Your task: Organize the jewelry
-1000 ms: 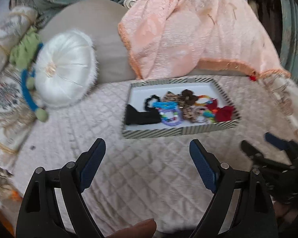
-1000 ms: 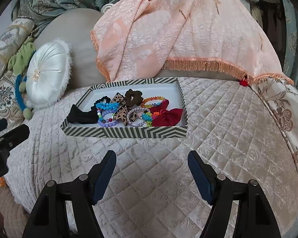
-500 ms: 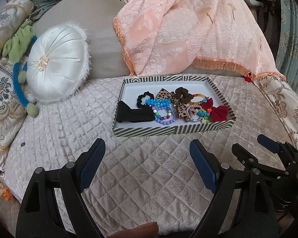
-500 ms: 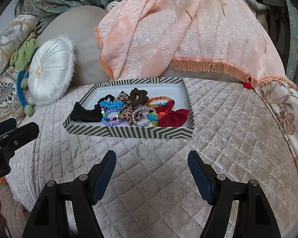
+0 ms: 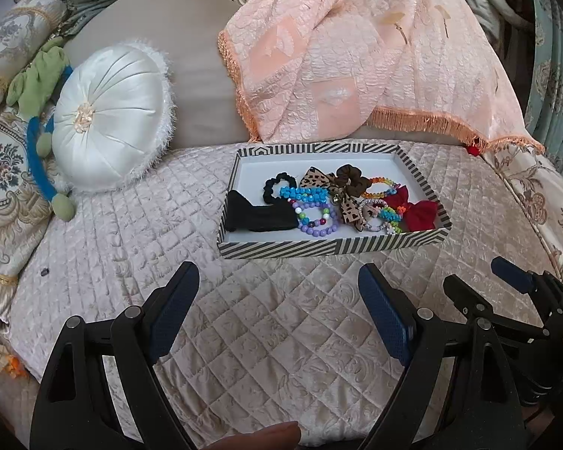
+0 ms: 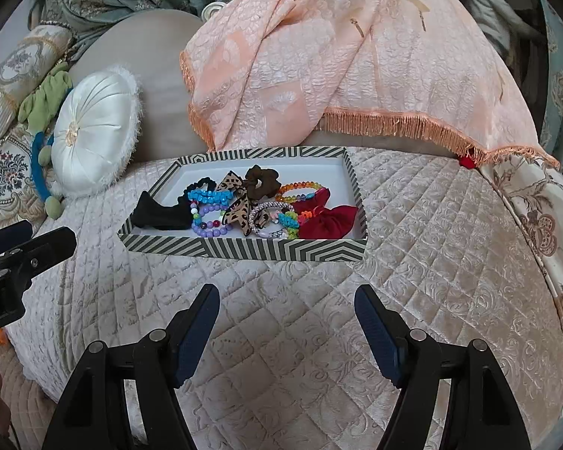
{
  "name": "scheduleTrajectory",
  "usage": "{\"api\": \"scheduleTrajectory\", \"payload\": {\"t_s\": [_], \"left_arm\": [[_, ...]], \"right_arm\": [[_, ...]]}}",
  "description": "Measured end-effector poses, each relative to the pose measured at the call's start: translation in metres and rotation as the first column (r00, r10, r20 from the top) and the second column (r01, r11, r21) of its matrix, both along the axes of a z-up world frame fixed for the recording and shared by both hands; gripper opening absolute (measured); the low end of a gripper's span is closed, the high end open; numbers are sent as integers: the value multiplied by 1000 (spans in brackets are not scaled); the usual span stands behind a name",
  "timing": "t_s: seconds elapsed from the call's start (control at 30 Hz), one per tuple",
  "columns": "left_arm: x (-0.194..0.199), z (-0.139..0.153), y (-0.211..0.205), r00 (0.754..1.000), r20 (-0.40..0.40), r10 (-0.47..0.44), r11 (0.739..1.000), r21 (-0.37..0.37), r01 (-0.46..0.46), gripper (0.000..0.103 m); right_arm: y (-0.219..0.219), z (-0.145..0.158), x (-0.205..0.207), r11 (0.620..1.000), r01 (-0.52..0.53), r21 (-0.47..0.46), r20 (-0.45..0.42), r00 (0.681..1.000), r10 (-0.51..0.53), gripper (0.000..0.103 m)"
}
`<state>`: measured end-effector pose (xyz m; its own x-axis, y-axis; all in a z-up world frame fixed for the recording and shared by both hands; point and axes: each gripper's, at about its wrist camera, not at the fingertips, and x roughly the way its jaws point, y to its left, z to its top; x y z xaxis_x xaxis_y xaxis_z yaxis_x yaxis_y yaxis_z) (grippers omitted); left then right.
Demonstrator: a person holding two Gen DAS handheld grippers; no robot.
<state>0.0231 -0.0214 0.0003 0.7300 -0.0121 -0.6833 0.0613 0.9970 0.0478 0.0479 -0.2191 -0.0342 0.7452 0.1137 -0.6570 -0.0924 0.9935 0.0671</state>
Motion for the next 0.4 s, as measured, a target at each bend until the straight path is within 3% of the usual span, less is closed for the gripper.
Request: {"api": "scheduleTrajectory", "payload": {"t_s": [0.4], "left_arm": [[-1,3,0,1000,20,10,1000,-8,-10,87]], "right_arm": [[0,-1,0,1000,-1,-3,2,1000,1,72]]}}
